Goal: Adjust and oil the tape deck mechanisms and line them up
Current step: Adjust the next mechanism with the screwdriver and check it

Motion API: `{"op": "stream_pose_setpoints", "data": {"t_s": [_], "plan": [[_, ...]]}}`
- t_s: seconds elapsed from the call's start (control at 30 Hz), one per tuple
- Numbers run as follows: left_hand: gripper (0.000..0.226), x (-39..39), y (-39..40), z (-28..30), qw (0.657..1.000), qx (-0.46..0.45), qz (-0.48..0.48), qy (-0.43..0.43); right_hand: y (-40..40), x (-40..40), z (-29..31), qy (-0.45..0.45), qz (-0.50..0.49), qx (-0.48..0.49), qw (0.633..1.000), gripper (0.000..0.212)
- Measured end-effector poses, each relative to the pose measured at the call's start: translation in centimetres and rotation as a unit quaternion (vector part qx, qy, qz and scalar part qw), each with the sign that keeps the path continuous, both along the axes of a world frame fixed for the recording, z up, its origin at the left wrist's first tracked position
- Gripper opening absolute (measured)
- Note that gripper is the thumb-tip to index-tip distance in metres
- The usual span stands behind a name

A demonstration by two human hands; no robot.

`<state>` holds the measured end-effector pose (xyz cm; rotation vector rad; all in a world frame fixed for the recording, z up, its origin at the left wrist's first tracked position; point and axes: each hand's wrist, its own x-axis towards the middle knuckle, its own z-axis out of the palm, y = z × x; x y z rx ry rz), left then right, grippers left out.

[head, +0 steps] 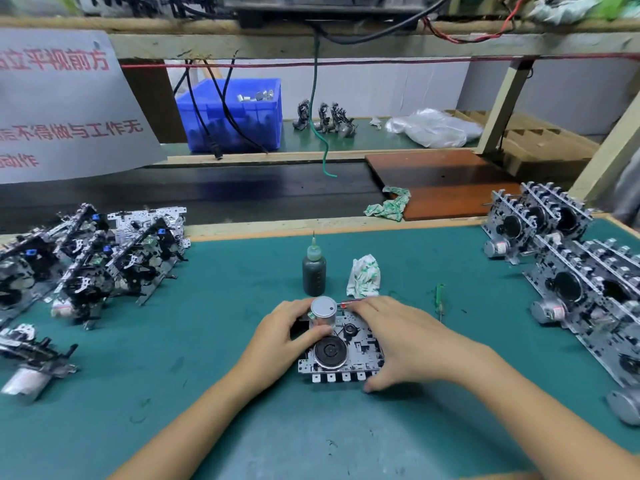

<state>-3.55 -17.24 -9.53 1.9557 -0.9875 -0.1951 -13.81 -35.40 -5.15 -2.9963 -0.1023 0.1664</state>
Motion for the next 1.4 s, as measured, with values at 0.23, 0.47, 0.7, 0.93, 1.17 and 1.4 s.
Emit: {"op": "stream_pose_setpoints", "data": {"t_s": [0.23,0.47,0.7,0.93,1.17,1.4], "plan": [[0.045,-0.3,0.6,1.2,0.927,-0.158,0.028,0.339,-0.4,-0.6,2.0,0.007,0.000,0.166,0.986,0.094],[0.118,-1.9,-1.0,1.9,0.753,-0.225,-0.181,0.591,2.8,-1.6,1.4,0.203,0.032,0.682,0.702,0.046],[0.110,-2.2,-0.4,0.9,0.655,-0.326,-0.236,0.639,2.6,-2.4,0.7,-0.021,-0.144,0.453,0.880,0.075],[0.103,-1.7,-1.3,-0.5,0.669,-0.258,-0.141,0.682,-6.9,-5.5,1.5,-0.112,-0.124,0.016,0.986,0.035],[0.094,-1.3,-1.3,-0.4,0.662,-0.246,-0.102,0.701,-7.6,-4.0,-0.5,-0.074,-0.027,-0.121,0.989,0.012],[0.088,-1.4,-1.2,-0.2,0.651,-0.249,-0.063,0.714,-4.1,0.2,0.3,0.005,-0.148,0.538,0.830,0.012]]}}
